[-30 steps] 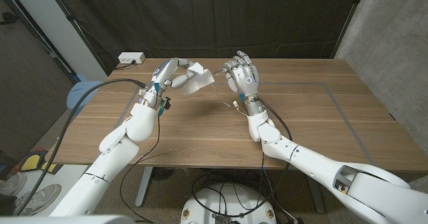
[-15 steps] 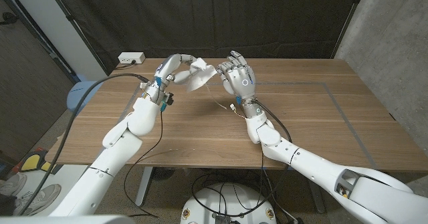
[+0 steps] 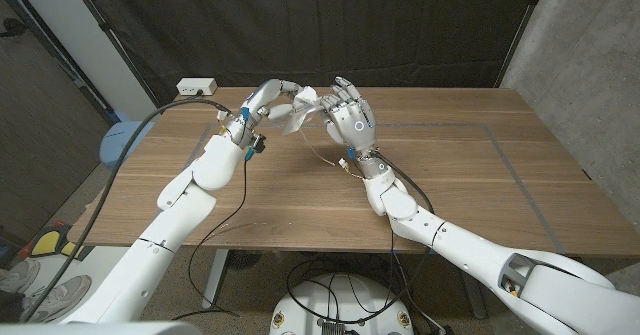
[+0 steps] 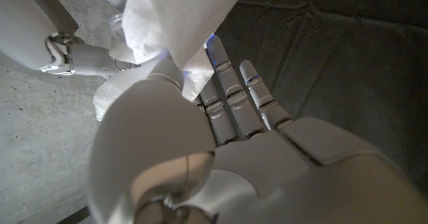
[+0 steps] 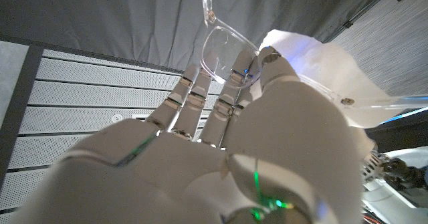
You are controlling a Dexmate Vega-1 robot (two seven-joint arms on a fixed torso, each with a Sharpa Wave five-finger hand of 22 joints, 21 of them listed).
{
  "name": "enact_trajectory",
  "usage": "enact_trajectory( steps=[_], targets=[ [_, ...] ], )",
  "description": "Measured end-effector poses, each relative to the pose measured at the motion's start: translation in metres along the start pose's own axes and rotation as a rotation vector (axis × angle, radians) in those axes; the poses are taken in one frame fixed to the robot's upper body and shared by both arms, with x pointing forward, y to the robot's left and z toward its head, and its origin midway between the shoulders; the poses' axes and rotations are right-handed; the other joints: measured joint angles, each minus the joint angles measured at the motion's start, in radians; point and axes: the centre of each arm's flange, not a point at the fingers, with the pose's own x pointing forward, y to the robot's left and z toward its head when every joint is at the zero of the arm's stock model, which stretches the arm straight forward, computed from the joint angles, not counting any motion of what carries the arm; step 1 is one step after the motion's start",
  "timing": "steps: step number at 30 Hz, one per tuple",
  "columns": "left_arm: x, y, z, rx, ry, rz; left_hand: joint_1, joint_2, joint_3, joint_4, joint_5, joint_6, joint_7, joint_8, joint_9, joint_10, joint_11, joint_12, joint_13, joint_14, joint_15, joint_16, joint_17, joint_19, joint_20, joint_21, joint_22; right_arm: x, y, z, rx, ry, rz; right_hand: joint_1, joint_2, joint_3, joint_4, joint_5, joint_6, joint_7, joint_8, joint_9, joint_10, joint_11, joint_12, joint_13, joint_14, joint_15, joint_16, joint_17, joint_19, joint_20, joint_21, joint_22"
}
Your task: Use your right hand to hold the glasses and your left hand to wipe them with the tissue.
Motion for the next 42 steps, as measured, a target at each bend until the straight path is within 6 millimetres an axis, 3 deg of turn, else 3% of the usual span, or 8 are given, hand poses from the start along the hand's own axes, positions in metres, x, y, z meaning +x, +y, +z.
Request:
enact_trajectory(
  steps=[11,37,42],
  targets=[
    [0.007,0.002,0.004,-0.030,0.024,-0.088,0.011,-0.010,-0.009,0.000,0.000,0.007,-0.003,-0.007,-0.012,0.009,0.008,-0.012,-0.009,-0.015,0.005,-0.006,0.013,-0.010,0.004,0.000,-0.003,0.000,0.003,0.003,-0.020,0.011,0.011,0.003,-0.003,-0.007,-0.004,0.004,0.027,0.005,-0.005,0.000,0.002,0.002,-0.003,0.001,0.000,0.000,0.000,0.001,-0.005,-0.005,0.000,0.000],
    [-0.004,0.009,0.007,0.014,0.077,-0.219,0.006,-0.006,-0.013,0.004,0.000,0.010,0.008,-0.023,-0.010,0.024,0.006,-0.023,-0.001,-0.023,0.008,-0.006,0.032,-0.019,0.005,0.022,-0.002,0.012,0.012,-0.018,-0.073,0.104,0.009,0.002,-0.002,-0.019,0.008,0.007,0.038,-0.006,-0.020,0.000,0.006,-0.003,-0.015,0.004,0.000,0.000,0.000,0.005,-0.011,0.000,0.007,0.000],
    [-0.002,0.011,0.005,0.018,0.080,-0.215,0.006,-0.006,-0.013,0.004,0.000,0.013,0.010,-0.023,-0.005,0.024,0.007,-0.023,-0.001,-0.023,0.008,-0.006,0.032,-0.019,0.005,0.023,-0.002,0.012,0.013,-0.021,-0.068,0.115,0.007,0.006,0.002,-0.025,0.002,0.014,0.038,-0.006,-0.018,0.000,0.005,-0.002,-0.015,0.005,0.000,0.000,0.000,0.005,-0.022,0.000,0.007,0.000]
  ],
)
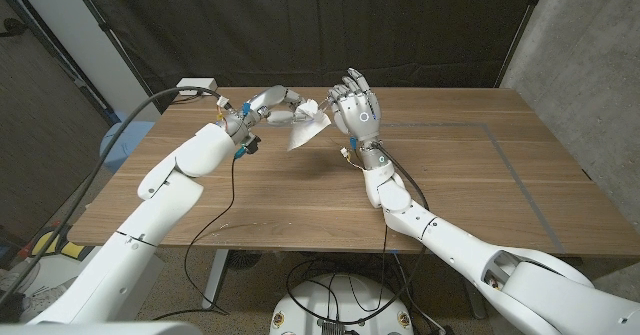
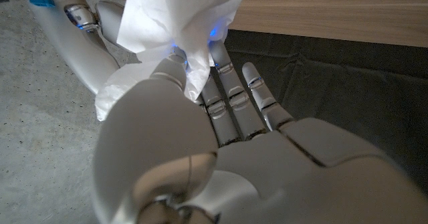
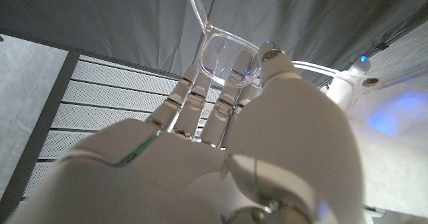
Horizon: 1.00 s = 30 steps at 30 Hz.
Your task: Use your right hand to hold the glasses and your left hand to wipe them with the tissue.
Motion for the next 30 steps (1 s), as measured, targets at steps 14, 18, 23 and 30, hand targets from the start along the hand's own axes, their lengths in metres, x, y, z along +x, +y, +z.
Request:
enact_trajectory(
  steps=[14,18,23,30],
  targets=[
    [0.017,-0.002,-0.007,-0.009,0.000,0.040,0.000,0.000,0.000,0.000,-0.002,0.003,0.003,-0.004,0.000,0.007,0.000,-0.008,0.006,0.000,0.000,0.000,0.005,0.000,0.000,0.007,-0.005,0.000,0.000,0.003,0.029,-0.020,-0.009,0.004,0.004,-0.004,0.004,0.000,0.000,0.000,0.002,0.000,0.000,0.001,-0.004,0.000,0.000,0.000,0.000,0.000,0.000,0.000,0.004,0.000],
    [0.023,-0.004,-0.008,-0.013,-0.004,0.045,0.000,0.000,0.000,0.000,-0.003,0.003,0.003,-0.004,-0.001,0.007,0.000,-0.008,0.006,0.000,0.000,0.000,0.005,0.000,0.000,0.015,-0.005,0.000,0.000,0.004,0.035,-0.026,-0.011,0.004,0.004,-0.004,0.004,0.000,0.004,-0.004,0.002,0.000,-0.001,0.001,-0.004,-0.001,0.000,0.000,0.000,0.000,0.000,0.000,0.004,0.000],
    [0.031,-0.008,-0.010,-0.021,-0.004,0.050,0.000,0.000,0.000,0.000,-0.003,0.003,0.003,-0.011,-0.001,0.008,0.000,-0.013,0.006,0.000,0.000,0.000,0.009,0.000,0.000,0.015,-0.005,0.000,-0.002,0.005,0.041,-0.033,-0.015,0.005,0.005,-0.007,0.001,0.004,0.015,-0.014,0.002,0.001,0.002,-0.002,-0.004,-0.001,0.000,0.000,0.000,0.000,0.000,0.000,0.009,0.000],
    [0.037,-0.014,-0.012,-0.043,0.001,0.057,0.000,0.000,0.000,0.000,-0.003,0.010,0.003,-0.011,-0.001,0.015,0.000,-0.015,0.006,0.000,0.000,0.000,0.009,-0.003,-0.004,0.021,-0.010,0.000,-0.002,0.007,0.053,-0.042,-0.017,0.006,0.005,-0.013,0.001,0.004,0.045,-0.019,0.000,0.001,0.006,-0.005,-0.004,-0.001,0.000,0.000,0.000,0.000,0.000,0.000,0.009,0.000]
  ],
)
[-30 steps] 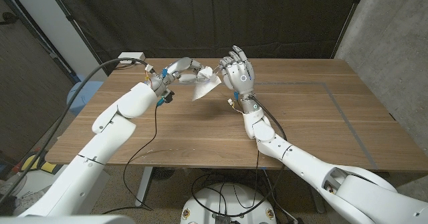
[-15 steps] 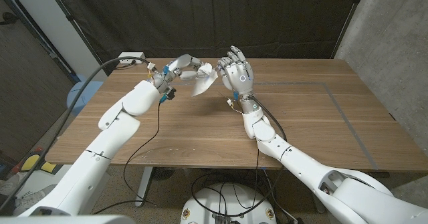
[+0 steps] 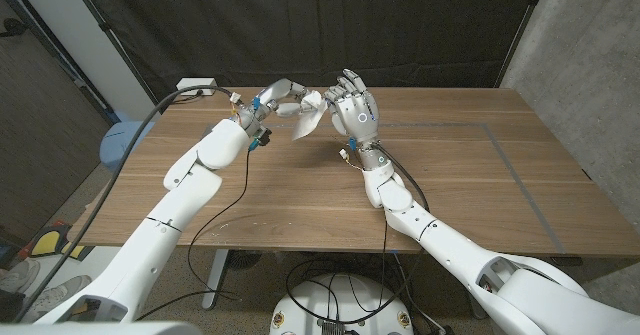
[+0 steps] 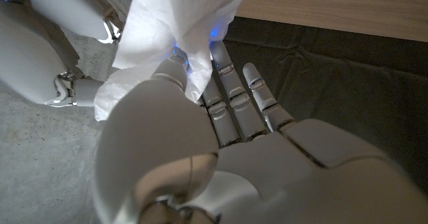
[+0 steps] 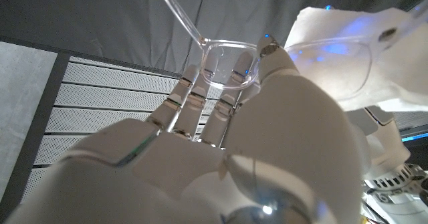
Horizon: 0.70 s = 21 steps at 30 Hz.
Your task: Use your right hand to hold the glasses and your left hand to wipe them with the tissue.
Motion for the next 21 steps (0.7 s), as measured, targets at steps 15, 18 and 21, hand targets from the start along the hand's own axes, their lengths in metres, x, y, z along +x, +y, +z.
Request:
enact_trajectory(
  steps=[15,18,21],
  targets=[
    [-0.003,-0.003,0.003,0.004,0.008,-0.032,0.000,0.000,-0.004,0.004,-0.001,0.002,0.002,-0.012,0.000,0.005,-0.001,-0.008,0.003,0.000,0.000,-0.004,0.009,0.000,0.000,0.011,0.000,0.002,0.002,0.000,0.001,0.005,0.004,0.005,-0.005,-0.004,-0.002,0.004,0.032,-0.007,-0.011,0.000,0.002,-0.001,0.000,0.000,0.000,0.000,-0.001,0.005,0.000,0.000,0.006,0.000],
    [-0.008,-0.003,0.005,0.012,0.014,-0.055,0.000,0.000,-0.004,0.004,-0.003,0.002,0.002,-0.012,0.001,0.005,-0.001,-0.008,0.003,0.000,0.000,-0.008,0.009,0.000,0.000,0.011,0.000,0.003,0.005,-0.005,-0.016,0.021,0.009,0.005,-0.005,-0.010,0.001,0.004,0.032,-0.007,-0.013,0.000,0.005,0.002,0.000,0.000,0.000,0.000,-0.001,0.005,0.000,0.000,0.006,0.000],
    [-0.012,0.000,0.006,0.022,0.022,-0.072,0.000,0.000,-0.004,0.004,-0.008,0.003,0.003,-0.013,0.003,0.005,-0.001,-0.008,0.003,0.000,0.000,-0.008,0.009,-0.002,0.002,0.015,-0.002,0.004,0.007,-0.011,-0.033,0.036,0.015,0.005,-0.005,-0.012,0.004,0.004,0.032,-0.007,-0.013,0.000,0.005,0.002,0.000,0.000,0.000,0.000,-0.001,0.005,0.000,0.000,0.006,0.000]
  ],
)
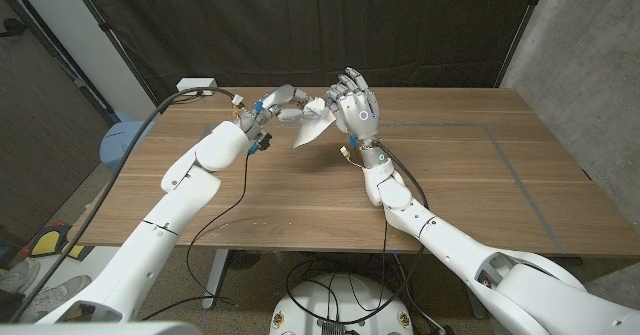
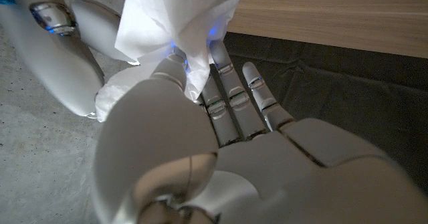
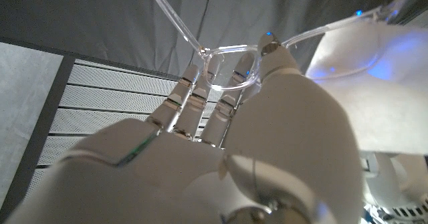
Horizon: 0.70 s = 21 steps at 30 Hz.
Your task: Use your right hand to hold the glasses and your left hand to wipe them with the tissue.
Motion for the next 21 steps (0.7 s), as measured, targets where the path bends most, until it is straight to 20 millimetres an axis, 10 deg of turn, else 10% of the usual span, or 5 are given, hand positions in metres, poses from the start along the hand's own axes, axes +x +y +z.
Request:
enact_trajectory(
  steps=[21],
  targets=[
    [-0.035,0.024,0.008,0.353,0.100,0.152,0.004,-0.004,0.000,0.000,0.000,0.000,0.000,-0.006,0.006,0.007,0.003,-0.012,0.004,0.000,0.000,0.000,0.004,-0.003,0.003,0.015,-0.002,0.001,0.008,-0.020,-0.058,0.043,0.024,0.004,0.004,-0.001,-0.001,0.004,0.000,0.000,0.000,0.000,0.000,0.000,-0.007,0.000,0.000,0.000,0.000,0.000,0.000,0.000,0.008,0.000]
  ],
)
